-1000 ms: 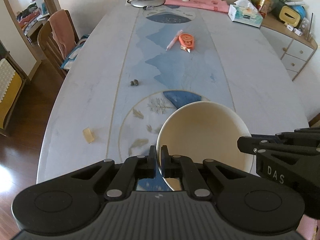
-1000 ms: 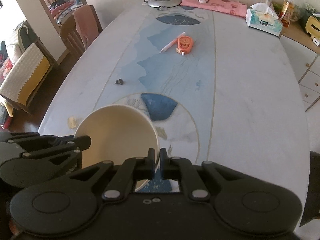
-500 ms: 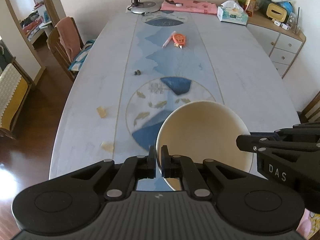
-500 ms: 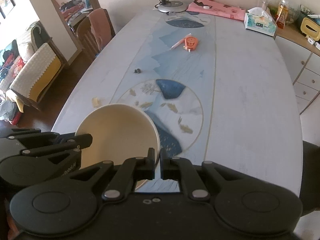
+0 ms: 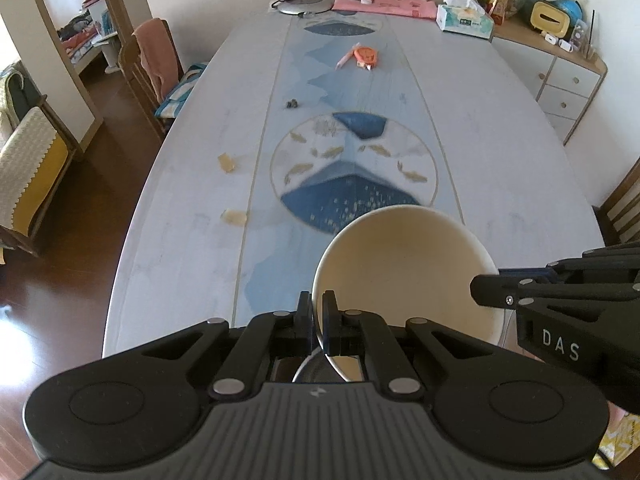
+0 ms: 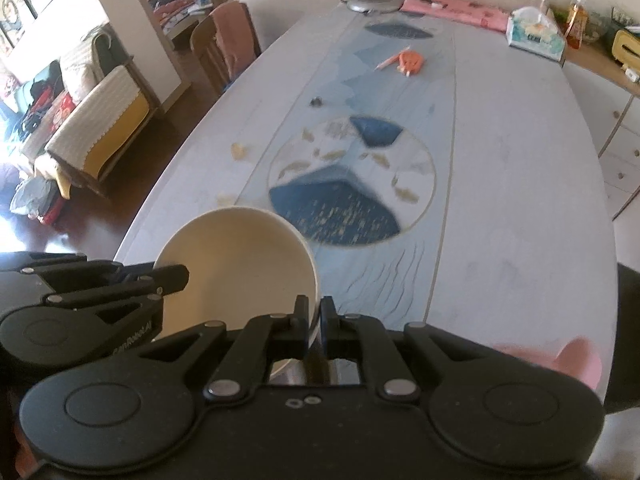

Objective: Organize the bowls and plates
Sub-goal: 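Lift the cream bowl with both tools and carry it over the pink pot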

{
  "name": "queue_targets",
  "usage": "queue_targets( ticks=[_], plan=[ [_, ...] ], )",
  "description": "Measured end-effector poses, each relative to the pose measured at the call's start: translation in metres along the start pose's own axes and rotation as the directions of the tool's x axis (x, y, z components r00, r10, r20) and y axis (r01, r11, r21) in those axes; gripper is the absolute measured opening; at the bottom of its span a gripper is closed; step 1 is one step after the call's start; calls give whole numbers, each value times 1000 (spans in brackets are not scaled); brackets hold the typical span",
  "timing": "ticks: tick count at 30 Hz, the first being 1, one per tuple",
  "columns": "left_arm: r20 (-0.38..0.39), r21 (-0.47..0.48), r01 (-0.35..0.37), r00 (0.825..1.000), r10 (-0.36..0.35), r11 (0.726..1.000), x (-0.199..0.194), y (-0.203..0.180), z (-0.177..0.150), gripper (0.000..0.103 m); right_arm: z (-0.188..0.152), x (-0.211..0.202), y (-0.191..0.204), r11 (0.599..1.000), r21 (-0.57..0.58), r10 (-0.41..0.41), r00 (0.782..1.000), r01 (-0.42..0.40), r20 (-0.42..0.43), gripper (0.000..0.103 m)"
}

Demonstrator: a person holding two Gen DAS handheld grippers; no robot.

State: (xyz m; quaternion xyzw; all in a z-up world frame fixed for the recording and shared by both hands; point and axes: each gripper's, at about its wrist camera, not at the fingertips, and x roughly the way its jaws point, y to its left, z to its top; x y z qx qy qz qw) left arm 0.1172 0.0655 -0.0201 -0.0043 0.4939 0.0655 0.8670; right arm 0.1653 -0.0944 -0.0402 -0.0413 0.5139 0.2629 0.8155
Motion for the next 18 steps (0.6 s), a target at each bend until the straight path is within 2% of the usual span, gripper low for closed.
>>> queue_targets(
  ticks=[7, 18],
  plan=[
    [30, 37, -34, 999, 33, 999, -3, -1, -35, 3, -29, 9, 13, 1000, -17, 14, 999, -14, -34, 6],
    [20, 89, -41, 999, 39, 995, 15, -3, -68, 3, -59, 32, 20, 998, -48, 21, 993, -27, -115, 8]
  ],
)
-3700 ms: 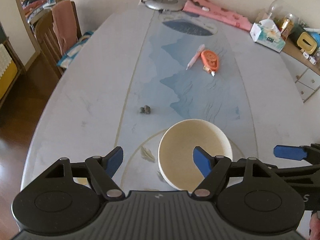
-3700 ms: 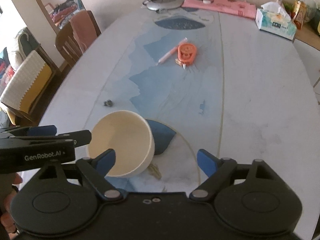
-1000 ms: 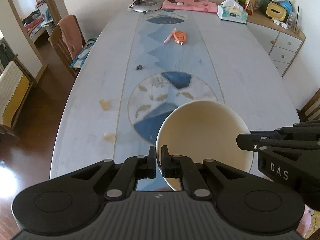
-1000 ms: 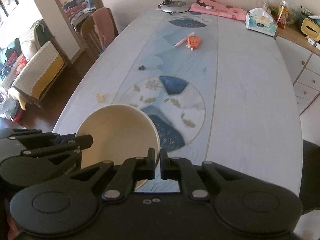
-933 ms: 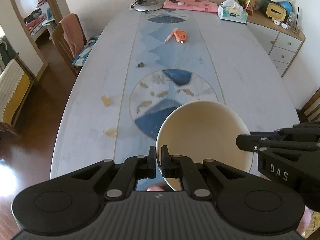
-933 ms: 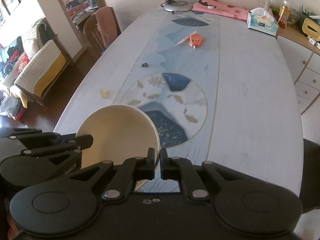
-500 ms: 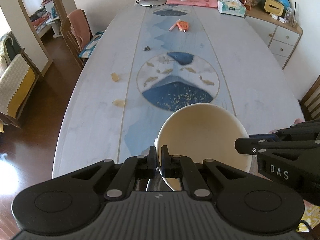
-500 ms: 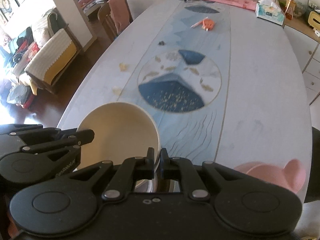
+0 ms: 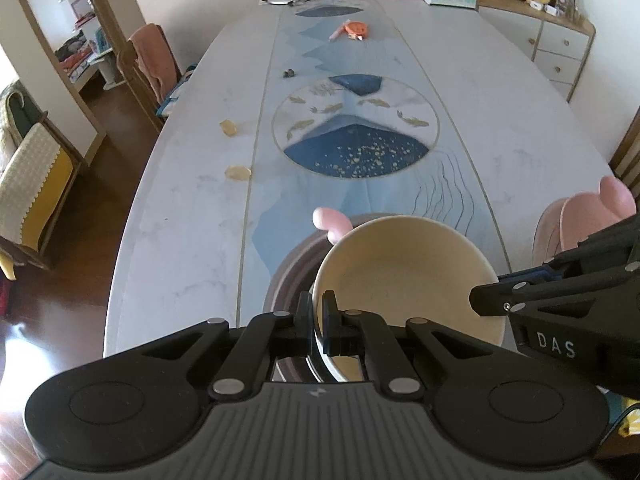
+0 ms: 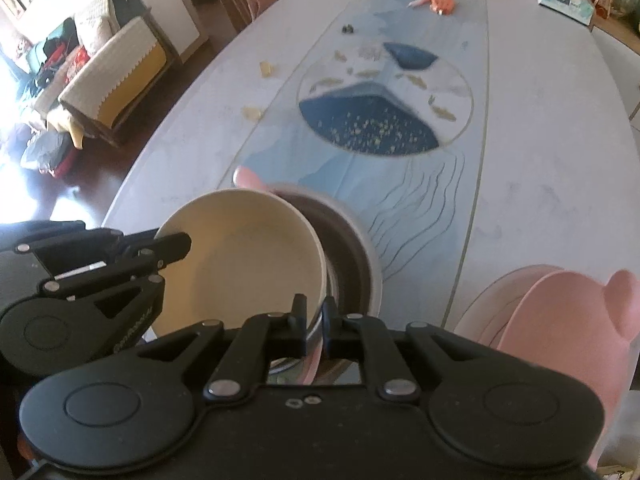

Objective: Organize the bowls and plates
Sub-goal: 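Lift the cream bowl with both tools and carry it over the pink pot, then lower the cream bowl into the pink pot with both tools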

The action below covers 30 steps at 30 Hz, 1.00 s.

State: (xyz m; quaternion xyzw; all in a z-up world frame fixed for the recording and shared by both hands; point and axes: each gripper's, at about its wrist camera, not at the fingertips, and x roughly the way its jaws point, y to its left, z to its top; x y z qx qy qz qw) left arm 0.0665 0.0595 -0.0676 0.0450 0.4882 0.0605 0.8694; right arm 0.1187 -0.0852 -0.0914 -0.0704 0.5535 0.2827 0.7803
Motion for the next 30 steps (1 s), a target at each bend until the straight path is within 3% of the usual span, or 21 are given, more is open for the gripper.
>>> queue_targets(
  ticks=[9, 30],
  plan=[
    [46, 55, -27, 999, 25, 998, 11, -6, -9, 3, -2, 12, -1, 1000, -6, -5, 1000, 5, -18, 9],
    [13, 74, -8, 1000, 7, 997, 22, -5, -15, 4, -2, 20, 6, 998, -57, -29, 999, 27, -40, 13]
  ],
)
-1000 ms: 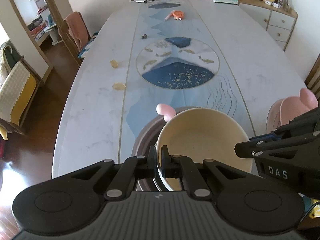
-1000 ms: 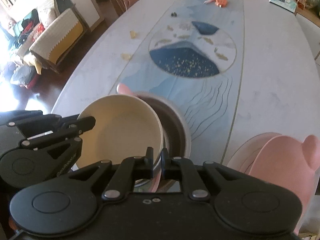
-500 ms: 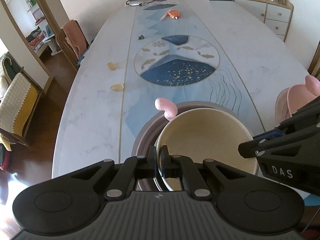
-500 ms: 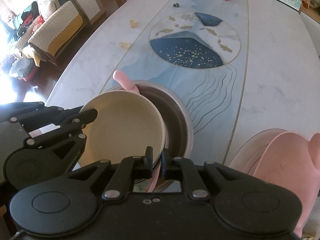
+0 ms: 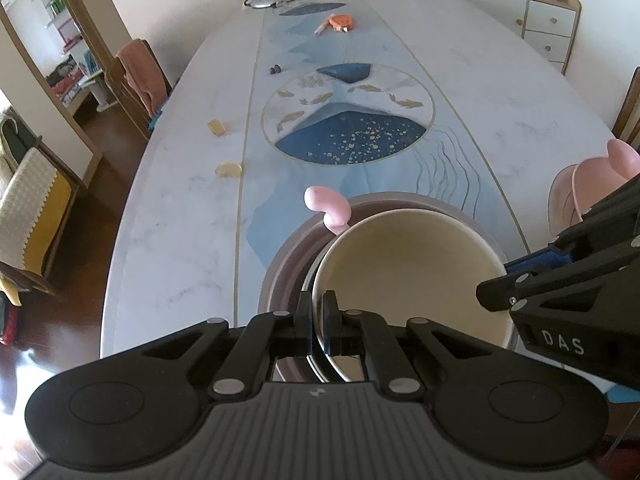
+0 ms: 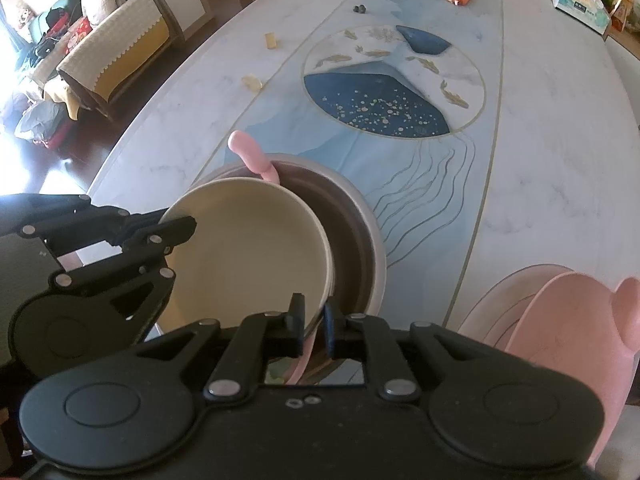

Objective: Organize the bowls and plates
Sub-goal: 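Lower the cream bowl into the pink pot with both tools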

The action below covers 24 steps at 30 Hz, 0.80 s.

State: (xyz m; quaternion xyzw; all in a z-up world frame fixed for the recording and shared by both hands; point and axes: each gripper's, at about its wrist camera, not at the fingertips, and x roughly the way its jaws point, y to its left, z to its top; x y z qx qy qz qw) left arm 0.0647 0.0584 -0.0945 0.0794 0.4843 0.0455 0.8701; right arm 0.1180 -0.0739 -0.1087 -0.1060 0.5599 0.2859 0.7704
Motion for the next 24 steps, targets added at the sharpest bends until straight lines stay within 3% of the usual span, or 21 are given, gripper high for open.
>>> queue_targets(
  ticks=[11, 24],
  plan=[
    [-41, -29, 63, 997, -64, 998, 1, 10, 0, 6, -1, -3, -3, 999, 13, 42, 999, -43, 2, 20],
    [-38, -82, 138, 989, -141, 987, -8, 26, -10, 9, -6, -22, -6, 994, -14, 108, 993, -107, 47, 37]
  ],
)
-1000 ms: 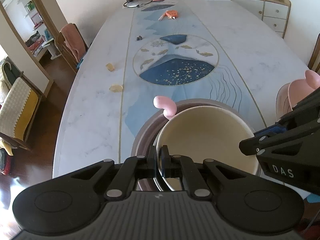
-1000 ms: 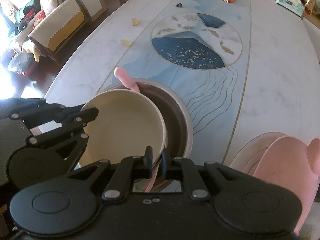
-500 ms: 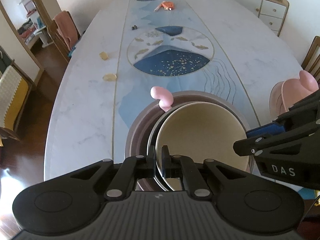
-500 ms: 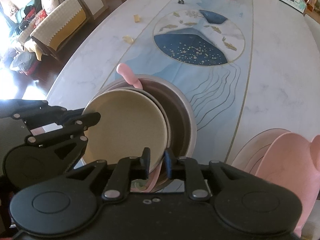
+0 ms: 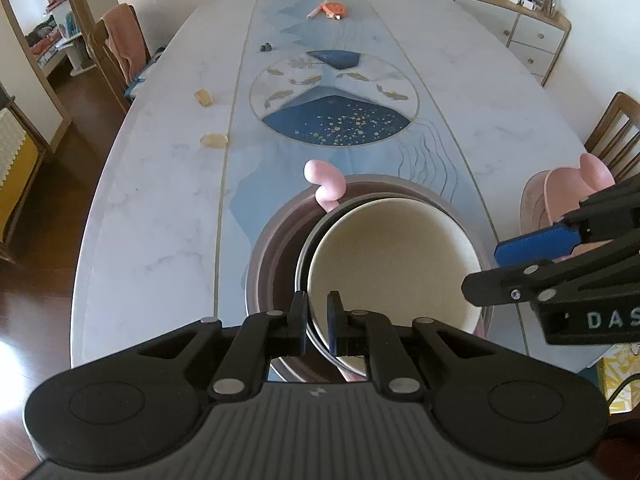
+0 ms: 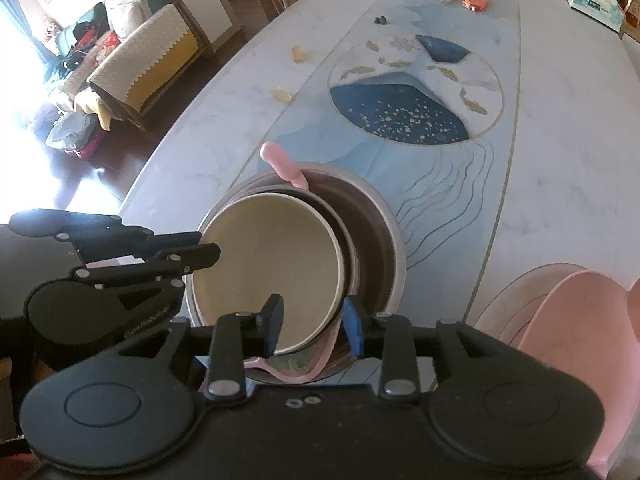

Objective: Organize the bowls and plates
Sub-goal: 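Lower the cream bowl into the pink pot with both tools, then open both tools to release the cream bowl, then move both tools to the steel bowl rim and close on it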

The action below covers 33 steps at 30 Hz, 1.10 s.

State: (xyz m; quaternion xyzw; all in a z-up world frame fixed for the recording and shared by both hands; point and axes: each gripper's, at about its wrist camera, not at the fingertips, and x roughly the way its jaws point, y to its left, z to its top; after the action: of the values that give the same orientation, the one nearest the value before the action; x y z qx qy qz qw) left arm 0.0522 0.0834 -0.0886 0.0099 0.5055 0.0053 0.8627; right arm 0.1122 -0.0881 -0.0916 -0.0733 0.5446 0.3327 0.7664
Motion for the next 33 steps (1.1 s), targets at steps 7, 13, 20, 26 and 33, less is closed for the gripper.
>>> queue_targets(
  ticks=[7, 13, 20, 26, 33],
  plan=[
    [8, -16, 35, 999, -35, 999, -8, 6, -4, 9, -1, -12, -5, 1000, -14, 2, 1000, -1, 27, 45],
    [21, -49, 51, 999, -50, 998, -15, 16, -5, 9, 1, -17, -20, 1000, 12, -7, 999, 7, 47, 55],
    [18, -123, 42, 999, -40, 992, -13, 39, -8, 22, 4, -20, -39, 1000, 5, -11, 997, 11, 77, 72],
    [51, -164, 19, 999, -11, 986, -11, 54, -11, 73, 8, -14, -55, 1000, 1, -12, 997, 11, 78, 76],
    [3, -247, 18, 1000, -18, 969, 16, 72, -14, 73, 11, 9, -76, 999, 49, -20, 999, 18, 39, 76]
  ],
)
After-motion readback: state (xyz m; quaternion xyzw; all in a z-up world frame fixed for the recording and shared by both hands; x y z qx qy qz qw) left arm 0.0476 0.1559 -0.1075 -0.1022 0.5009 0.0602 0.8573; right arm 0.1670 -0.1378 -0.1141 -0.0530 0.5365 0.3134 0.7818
